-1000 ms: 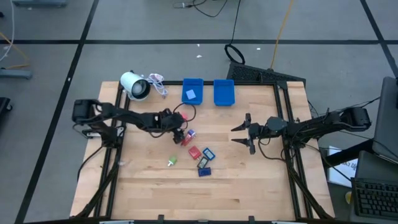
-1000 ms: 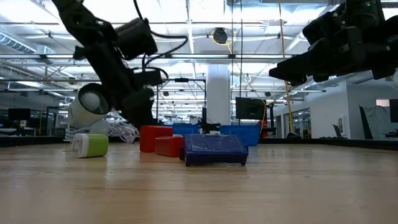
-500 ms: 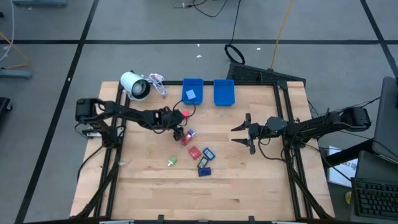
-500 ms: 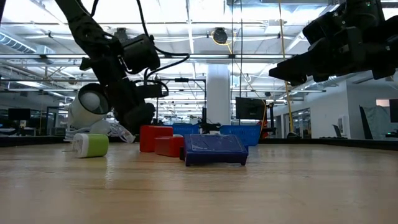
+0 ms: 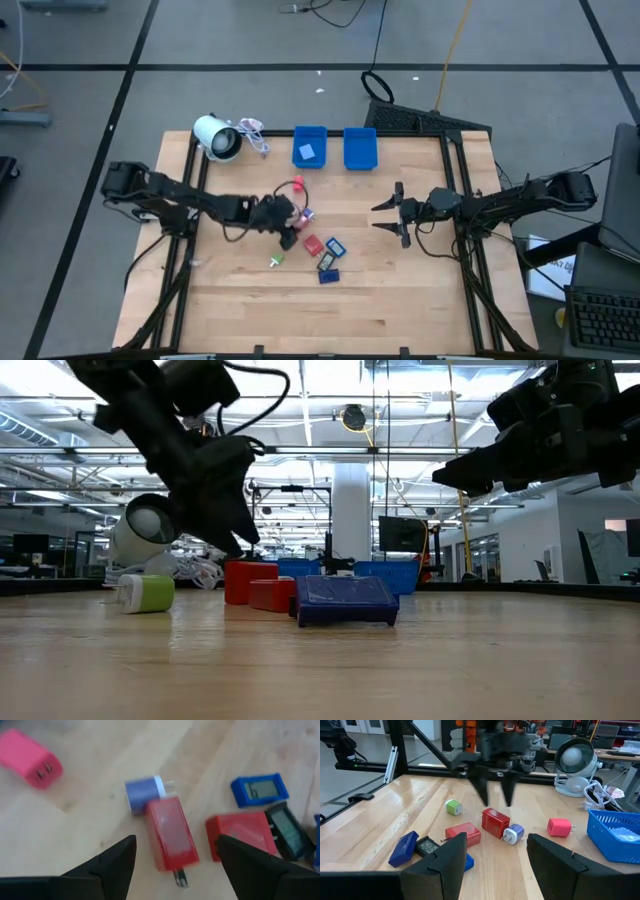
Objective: Pick & Place Office items
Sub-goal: Put the top red charger adapter into the left basket
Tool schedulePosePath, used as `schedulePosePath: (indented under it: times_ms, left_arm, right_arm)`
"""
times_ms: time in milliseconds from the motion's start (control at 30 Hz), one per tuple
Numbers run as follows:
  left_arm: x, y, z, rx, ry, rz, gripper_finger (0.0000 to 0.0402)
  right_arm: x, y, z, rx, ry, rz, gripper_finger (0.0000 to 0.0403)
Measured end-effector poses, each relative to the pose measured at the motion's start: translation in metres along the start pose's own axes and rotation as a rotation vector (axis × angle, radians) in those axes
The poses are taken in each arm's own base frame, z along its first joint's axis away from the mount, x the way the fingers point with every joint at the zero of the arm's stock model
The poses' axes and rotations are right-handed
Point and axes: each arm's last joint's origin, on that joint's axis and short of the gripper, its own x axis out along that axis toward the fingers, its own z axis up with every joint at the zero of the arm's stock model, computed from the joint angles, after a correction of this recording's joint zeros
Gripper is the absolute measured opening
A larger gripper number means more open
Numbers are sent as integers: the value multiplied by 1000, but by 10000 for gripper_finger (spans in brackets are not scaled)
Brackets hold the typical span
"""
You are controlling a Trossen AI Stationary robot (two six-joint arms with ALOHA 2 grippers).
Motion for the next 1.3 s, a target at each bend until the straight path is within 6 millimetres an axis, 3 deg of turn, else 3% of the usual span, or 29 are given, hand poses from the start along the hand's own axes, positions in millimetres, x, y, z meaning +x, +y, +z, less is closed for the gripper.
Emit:
schedulePosePath:
  times_ms: [267,833,1300]
  left_arm:
    - [8,-21,-24,-51,-64,123,275]
    - [35,-19,-40,50,-78,252,270]
    - [35,-21,-37,97,-97,233,123]
  right_arm:
    - [0,0,0,-2,0,-2,196]
    - [0,0,2,-1,-20,-3,196]
    - [0,0,2,-1,-18,-3,196]
